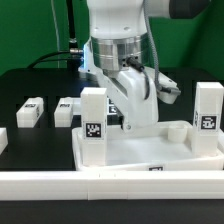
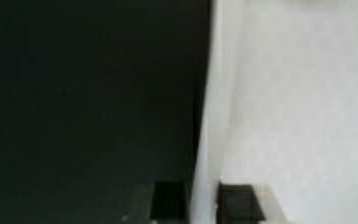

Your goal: Assemble desk

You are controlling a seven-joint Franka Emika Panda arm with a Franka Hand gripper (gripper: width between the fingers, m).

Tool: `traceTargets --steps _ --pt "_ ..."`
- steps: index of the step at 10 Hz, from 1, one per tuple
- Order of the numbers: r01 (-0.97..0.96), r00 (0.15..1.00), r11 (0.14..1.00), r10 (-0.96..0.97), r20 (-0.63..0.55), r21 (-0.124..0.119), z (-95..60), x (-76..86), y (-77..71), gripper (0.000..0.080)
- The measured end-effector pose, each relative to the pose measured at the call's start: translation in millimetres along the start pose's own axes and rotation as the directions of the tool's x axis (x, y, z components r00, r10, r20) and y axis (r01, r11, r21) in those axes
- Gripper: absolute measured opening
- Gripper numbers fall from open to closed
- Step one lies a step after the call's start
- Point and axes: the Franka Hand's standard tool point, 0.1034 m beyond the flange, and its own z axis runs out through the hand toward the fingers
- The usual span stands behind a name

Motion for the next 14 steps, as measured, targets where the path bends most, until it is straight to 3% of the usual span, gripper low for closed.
traceTargets --steps 1,3,5,7,10,11,12,14 --pt "0.033 0.999 0.999 -0.033 -0.015 0.007 -0.2 1.8 1.7 0.0074" --pt "0.132 0.991 0.991 -0.132 -0.013 -0.001 -0.6 8.3 7.7 0.0075" --pt "0.357 0.934 0.934 -0.356 0.017 -0.028 -3.7 25.1 16.7 0.0075" --pt "0.584 0.812 0.811 -0.584 0.000 -0.019 -10.0 37.7 10.4 0.0067" --pt "0.730 0.683 0.683 -0.730 0.004 -0.021 -10.3 38.5 9.8 0.0036" --pt "0.778 0.627 0.627 -0.779 -0.010 -0.034 -14.9 42.5 -4.8 0.0036" --pt "0.853 0.517 0.519 -0.855 -0.053 -0.049 -14.8 51.3 -16.8 0.0024" --pt "0.856 0.511 0.514 -0.858 -0.060 -0.053 -14.1 52.4 -17.2 0.0009"
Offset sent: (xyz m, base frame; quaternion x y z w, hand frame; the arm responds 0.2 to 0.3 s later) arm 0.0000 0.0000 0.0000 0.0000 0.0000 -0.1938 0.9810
